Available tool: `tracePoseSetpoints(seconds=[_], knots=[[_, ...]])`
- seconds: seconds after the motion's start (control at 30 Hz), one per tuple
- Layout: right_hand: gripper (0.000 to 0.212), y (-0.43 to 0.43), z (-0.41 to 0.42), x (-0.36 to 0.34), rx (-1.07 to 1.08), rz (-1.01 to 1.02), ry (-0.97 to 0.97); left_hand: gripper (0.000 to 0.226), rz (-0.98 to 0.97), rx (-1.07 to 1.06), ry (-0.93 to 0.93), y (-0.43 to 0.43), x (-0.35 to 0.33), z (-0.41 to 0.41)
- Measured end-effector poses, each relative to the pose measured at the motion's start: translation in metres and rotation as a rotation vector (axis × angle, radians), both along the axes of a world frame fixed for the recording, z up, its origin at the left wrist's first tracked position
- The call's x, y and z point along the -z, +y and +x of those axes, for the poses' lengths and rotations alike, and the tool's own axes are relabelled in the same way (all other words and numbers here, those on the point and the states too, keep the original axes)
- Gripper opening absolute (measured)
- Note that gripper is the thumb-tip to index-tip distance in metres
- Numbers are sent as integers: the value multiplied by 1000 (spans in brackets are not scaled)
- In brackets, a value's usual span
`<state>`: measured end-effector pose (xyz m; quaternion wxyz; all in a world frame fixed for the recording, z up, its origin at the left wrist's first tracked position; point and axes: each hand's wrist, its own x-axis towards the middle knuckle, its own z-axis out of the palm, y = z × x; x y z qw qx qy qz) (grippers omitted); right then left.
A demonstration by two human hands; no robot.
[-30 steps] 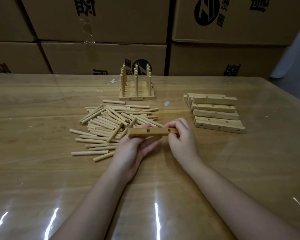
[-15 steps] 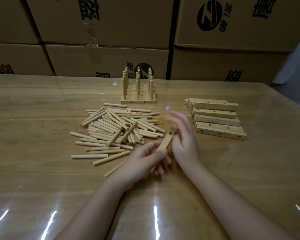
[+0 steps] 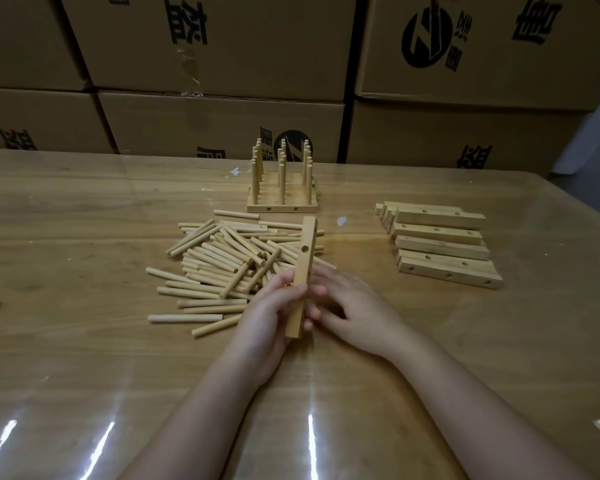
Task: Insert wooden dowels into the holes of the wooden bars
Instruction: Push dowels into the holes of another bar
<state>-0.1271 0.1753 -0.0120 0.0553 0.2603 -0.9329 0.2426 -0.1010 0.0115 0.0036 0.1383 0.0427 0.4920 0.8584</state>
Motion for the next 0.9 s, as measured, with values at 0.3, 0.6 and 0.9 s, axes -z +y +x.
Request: tracePoseSetpoints(seconds=[0.3,0.6,0.9], knots=[[18,-3,0,-1,194,52,261,33,28,-29,-49,-1,-1,-1],[28,-5,-2,-2,258,88,210,28,142,-122,-108,2,-4,-3],[36,-6,5,-8,172,48,168,33,120,-160,-125,2,-2,-4]])
